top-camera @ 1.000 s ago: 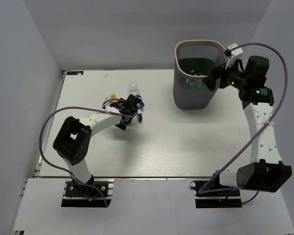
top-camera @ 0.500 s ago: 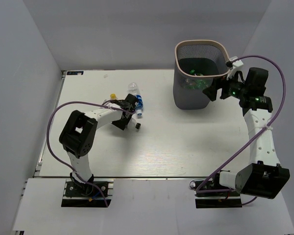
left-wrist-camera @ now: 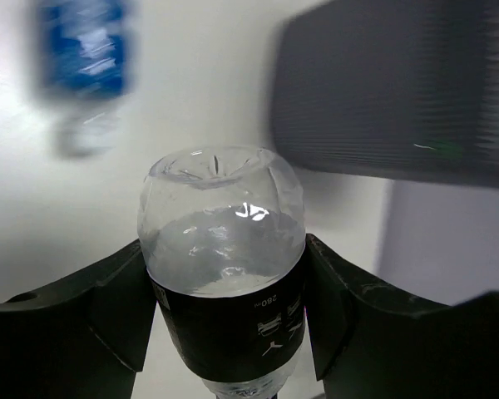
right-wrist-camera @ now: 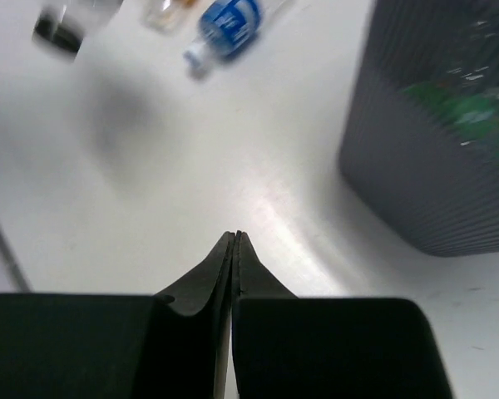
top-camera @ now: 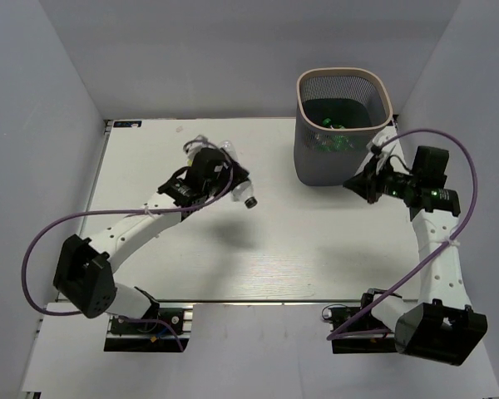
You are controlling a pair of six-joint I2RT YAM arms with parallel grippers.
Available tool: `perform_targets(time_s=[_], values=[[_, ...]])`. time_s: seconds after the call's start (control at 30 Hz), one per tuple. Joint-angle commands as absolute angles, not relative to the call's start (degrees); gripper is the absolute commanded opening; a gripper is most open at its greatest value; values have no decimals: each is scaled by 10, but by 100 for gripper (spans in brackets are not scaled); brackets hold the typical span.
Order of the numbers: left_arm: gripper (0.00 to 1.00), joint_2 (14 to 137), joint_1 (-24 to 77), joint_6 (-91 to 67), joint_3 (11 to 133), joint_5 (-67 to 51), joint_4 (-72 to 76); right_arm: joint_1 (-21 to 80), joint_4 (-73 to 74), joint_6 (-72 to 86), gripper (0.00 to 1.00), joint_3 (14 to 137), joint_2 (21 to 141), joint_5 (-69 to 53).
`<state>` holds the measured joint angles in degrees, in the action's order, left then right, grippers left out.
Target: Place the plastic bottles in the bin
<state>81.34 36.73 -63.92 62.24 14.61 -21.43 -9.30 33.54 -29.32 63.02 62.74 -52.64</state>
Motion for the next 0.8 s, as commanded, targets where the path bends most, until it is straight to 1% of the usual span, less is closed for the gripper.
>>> perform_targets(time_s=[0.0,0.03,0.07,0.1,0.13,0.17,0.2,0.23,0.27,0.3,0.33,0.37,0.4,0.47,0.5,0.57,0.6,0.67,0.7,0.73,0.77], values=[[0,824,375,-464,690,28,-49,-91,448,-462,0,592,602,-606],[0,839,381,-453,712,-4,-36,-92,460,-477,0,574,599,-607],[0,855,381,-440,762,-24,-3,-91,474,-497,0,554,596,-606],[0,873,387,-419,788,-51,10,-91,479,-511,5,536,592,-599],[0,915,387,-411,848,-63,19,-91,489,-518,9,522,590,-595],[0,938,387,-403,879,-80,55,-90,501,-539,21,517,590,-589],[0,962,387,-397,911,-89,67,-88,507,-547,23,504,589,-585],[0,988,387,-391,978,-111,85,-88,510,-561,24,497,590,-571],[0,1044,387,-391,1017,-120,103,-88,512,-569,26,477,589,-566],[0,1074,392,-391,1060,-130,108,-86,513,-575,26,472,590,-563],[0,1104,392,-396,1151,-136,108,-87,514,-579,26,457,585,-553],[0,1134,392,-409,1197,-136,108,-85,512,-586,27,454,589,-551],[0,1189,392,-427,1275,-136,108,-86,510,-586,27,449,585,-549],[1,1236,392,-448,1336,-121,108,-85,502,-585,29,434,583,-547],[7,1269,392,-459,1367,-110,108,-85,500,-585,29,431,579,-548],[14,1287,392,-475,1368,-80,123,-85,490,-570,34,419,577,-547],[25,1292,392,-491,1357,-73,143,-85,480,-565,35,417,569,-545],[39,1313,392,-497,1362,-60,151,-85,472,-550,40,413,567,-542],[44,1323,392,-497,1369,-55,151,-85,469,-549,43,411,566,-542],[57,1332,392,-502,1381,-54,144,-84,464,-541,46,410,565,-541],[66,1348,392,-502,1389,-47,144,-85,463,-539,50,409,565,-543]])
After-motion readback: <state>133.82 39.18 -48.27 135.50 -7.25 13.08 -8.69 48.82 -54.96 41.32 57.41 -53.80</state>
